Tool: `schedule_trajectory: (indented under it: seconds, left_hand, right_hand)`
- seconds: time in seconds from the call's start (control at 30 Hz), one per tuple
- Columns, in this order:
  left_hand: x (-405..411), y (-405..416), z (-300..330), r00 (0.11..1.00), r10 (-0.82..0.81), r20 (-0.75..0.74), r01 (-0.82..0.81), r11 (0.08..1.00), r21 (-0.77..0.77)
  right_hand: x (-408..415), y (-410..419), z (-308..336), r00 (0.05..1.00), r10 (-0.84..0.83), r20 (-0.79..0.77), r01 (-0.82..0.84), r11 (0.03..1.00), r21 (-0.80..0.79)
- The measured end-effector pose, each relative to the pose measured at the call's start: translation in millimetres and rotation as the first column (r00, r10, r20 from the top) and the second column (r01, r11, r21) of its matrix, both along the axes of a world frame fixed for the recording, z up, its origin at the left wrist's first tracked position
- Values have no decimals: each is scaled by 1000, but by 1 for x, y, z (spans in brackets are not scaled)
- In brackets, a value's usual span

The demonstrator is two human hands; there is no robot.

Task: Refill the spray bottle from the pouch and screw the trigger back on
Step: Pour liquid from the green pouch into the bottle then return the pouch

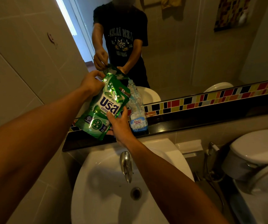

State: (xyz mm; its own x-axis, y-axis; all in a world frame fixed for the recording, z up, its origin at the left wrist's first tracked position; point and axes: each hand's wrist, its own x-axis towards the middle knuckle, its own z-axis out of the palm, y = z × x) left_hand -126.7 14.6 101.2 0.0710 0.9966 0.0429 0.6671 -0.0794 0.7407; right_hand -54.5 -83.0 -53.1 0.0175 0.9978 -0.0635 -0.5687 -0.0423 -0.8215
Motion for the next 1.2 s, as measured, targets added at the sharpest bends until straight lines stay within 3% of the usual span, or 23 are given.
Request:
schedule_trajectory:
  seconds: [0.5,0.93,1.2]
  left_hand:
    - [-2,-3,-9,998,0,55,0,1000,9]
    - [-9,-8,-51,948,125,293,-130,991,-2]
    - [-17,-23,-86,821,200,534,-189,979,-76]
  right_hand:
    - [5,2,-10,995,-18,96,18,1000,-1]
    - [25,12,-34,937,-84,340,71,996,50]
    - [48,21,-38,915,-94,392,108,994,-12]
